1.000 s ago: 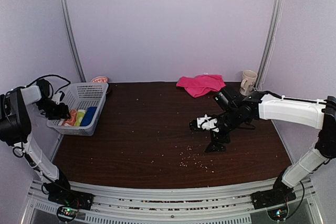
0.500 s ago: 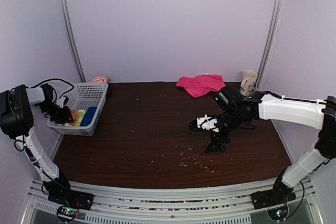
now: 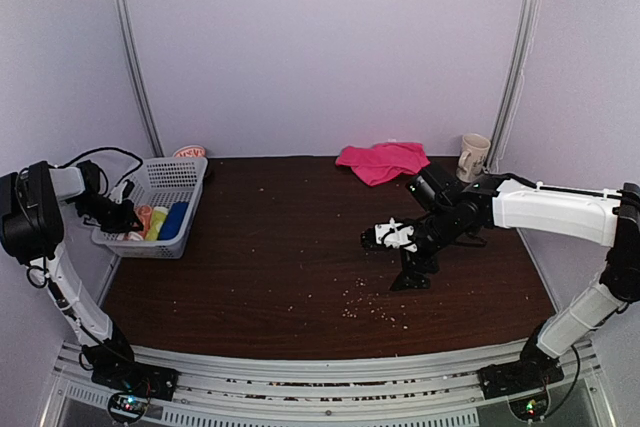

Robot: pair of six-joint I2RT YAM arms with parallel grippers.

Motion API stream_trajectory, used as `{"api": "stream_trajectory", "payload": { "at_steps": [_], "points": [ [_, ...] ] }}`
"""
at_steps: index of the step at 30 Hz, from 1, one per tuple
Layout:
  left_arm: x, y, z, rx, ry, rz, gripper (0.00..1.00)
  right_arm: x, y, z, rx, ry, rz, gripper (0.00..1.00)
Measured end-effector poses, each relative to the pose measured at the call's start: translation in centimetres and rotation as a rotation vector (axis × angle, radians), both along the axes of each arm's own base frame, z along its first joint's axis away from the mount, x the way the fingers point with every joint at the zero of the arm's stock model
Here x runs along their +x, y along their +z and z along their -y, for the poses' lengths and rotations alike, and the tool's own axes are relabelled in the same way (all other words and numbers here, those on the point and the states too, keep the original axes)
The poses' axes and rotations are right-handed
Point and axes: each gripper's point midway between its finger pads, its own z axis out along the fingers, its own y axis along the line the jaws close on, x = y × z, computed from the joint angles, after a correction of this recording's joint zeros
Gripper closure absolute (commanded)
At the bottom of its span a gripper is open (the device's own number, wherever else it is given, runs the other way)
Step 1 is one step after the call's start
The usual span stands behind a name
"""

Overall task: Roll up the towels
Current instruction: Place the towel in the bin.

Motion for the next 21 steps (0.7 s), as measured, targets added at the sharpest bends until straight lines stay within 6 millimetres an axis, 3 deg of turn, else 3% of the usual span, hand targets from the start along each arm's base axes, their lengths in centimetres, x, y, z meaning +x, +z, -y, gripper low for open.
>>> {"api": "stream_trajectory", "payload": {
  "at_steps": [3,9,11,17,21],
  "points": [
    [-0.1,0.2,0.3,-0.035,-0.004,0.008,0.94,-0.1,0.0,0.0,0.0,0.002,-0.003,0.0],
    [-0.6,-0.5,-0.6,-0.028,0.02,-0.015,0.63,-0.3,0.4,-0.1,0.01,0.008,-0.003,0.0],
    [-0.9,-1.0,-0.9,-0.013,0.029,-0.036,0.58,-0.4,0.6,-0.2,0.015,0.011,0.0,0.0],
    [-1.3,-1.3,-1.8,0.04,0.061,-0.064,0.53,-0.6,0.7,-0.3,0.016,0.018,-0.001,0.0],
    [-1.2,0.0,-2.5,0.078,0.087,-0.047,0.53,-0.9,0.6,-0.5,0.015,0.032,-0.001,0.0]
  ]
}}
